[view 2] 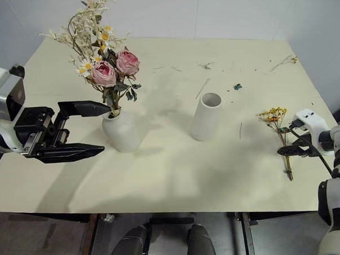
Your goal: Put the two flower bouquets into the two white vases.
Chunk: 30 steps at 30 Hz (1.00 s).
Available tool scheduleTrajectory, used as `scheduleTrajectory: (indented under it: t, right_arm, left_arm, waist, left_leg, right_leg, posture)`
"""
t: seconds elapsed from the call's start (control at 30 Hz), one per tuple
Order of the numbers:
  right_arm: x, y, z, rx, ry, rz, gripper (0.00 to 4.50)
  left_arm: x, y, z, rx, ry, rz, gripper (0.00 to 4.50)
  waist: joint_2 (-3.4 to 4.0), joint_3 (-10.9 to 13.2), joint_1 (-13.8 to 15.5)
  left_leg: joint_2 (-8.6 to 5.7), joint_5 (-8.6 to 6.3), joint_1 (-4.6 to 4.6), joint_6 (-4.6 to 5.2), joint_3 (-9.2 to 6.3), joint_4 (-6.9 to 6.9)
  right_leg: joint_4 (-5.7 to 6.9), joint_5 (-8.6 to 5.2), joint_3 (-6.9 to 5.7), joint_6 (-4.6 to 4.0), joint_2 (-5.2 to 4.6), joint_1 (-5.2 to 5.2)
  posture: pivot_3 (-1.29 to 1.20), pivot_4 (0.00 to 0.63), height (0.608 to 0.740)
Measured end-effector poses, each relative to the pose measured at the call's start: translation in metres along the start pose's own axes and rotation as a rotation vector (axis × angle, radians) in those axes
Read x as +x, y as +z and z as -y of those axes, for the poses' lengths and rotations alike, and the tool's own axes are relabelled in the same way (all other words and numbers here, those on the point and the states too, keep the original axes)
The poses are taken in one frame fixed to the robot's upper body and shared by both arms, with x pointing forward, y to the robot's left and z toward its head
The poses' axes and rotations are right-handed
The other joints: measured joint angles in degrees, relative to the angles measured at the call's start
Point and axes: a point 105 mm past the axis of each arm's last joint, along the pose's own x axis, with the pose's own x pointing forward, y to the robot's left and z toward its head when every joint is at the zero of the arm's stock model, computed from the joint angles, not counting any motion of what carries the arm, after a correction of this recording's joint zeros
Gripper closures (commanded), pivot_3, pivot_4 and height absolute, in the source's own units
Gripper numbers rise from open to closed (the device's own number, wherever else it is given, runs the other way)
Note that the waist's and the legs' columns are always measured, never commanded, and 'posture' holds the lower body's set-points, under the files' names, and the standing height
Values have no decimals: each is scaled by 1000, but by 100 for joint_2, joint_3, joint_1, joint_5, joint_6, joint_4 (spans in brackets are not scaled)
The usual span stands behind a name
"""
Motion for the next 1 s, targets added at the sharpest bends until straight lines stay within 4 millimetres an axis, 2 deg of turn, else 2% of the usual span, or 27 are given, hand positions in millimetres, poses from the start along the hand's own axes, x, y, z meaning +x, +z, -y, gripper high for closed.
scheduleTrajectory:
  t: [0.27, 0.37, 0.43, 0.5, 0.6, 0.67, 0.77, 0.8, 0.9, 1.0]
  right_arm:
    - [1, 2, -1, -7, 5, 12, 4480]
    - [-4, 17, -2, 1, 16, 112, 4480]
    - [-11, 34, -3, 1, 28, 228, 4480]
    - [-26, 60, -4, -4, 29, 392, 4480]
    - [-58, 97, -8, 16, -11, 657, 4480]
    - [-74, 120, -28, -9, 38, 831, 4480]
    - [-95, 155, -77, -33, 177, 1098, 4480]
    - [-108, 166, -95, -34, 233, 1199, 4480]
    - [-142, 182, -127, -94, 311, 1356, 4480]
    - [-156, 190, -144, -86, 372, 1455, 4480]
  left_arm:
    - [4, 0, -6, 30, -13, 3, 0]
    - [3, -2, -10, 33, -7, 5, 0]
    - [1, -5, -14, 30, 3, 7, 0]
    - [-4, -8, -20, 31, 22, 5, 0]
    - [-13, -14, -30, 28, 61, 1, 0]
    - [-17, -18, -35, 22, 78, 11, 0]
    - [-16, -20, -41, 33, 81, 28, 0]
    - [-13, -16, -43, 48, 79, 53, 0]
    - [-9, -8, -46, 87, 70, 78, 0]
    - [-9, -9, -48, 97, 89, 66, 0]
  waist:
    - [0, 0, 8]
    - [0, 0, 10]
    - [1, 0, -8]
    - [2, 0, -23]
    - [1, 0, 0]
    - [0, -1, 12]
    - [1, 0, 3]
    - [1, 0, 20]
    - [-2, -1, 68]
    - [-7, -4, 69]
  left_leg:
    - [-3, 0, 16, 0, -2, 17]
    - [-2, 0, 14, 0, -2, 15]
    - [0, 0, 15, 0, 0, 8]
    - [1, 0, 12, 0, 3, -2]
    - [8, 1, 9, -1, 0, -15]
    - [15, 0, 9, -2, -2, -20]
    - [17, 1, 3, -4, 0, -19]
    - [16, 3, 2, -7, -2, -19]
    - [13, 4, 1, -9, -9, -15]
    - [7, 4, 3, -8, -7, -11]
  right_leg:
    - [1, 4, 0, 4, -1, 26]
    - [0, 4, 0, 4, -1, 24]
    - [0, 4, 2, 4, 1, 19]
    - [3, 3, 5, 3, 2, 7]
    - [10, -2, 5, -5, 7, -4]
    - [10, -3, 4, -7, 13, -6]
    - [27, -3, 8, -7, 14, -21]
    - [33, -3, 8, -7, 14, -25]
    - [30, -3, 3, -7, 9, -18]
    - [29, -1, 4, -5, 3, -13]
  posture:
    - [0, 150, 740]
    - [0, 150, 740]
    - [0, 150, 740]
    - [0, 150, 740]
    - [0, 150, 740]
    - [0, 150, 740]
    - [0, 150, 740]
    - [0, 150, 740]
    - [0, 150, 740]
    - [0, 150, 740]
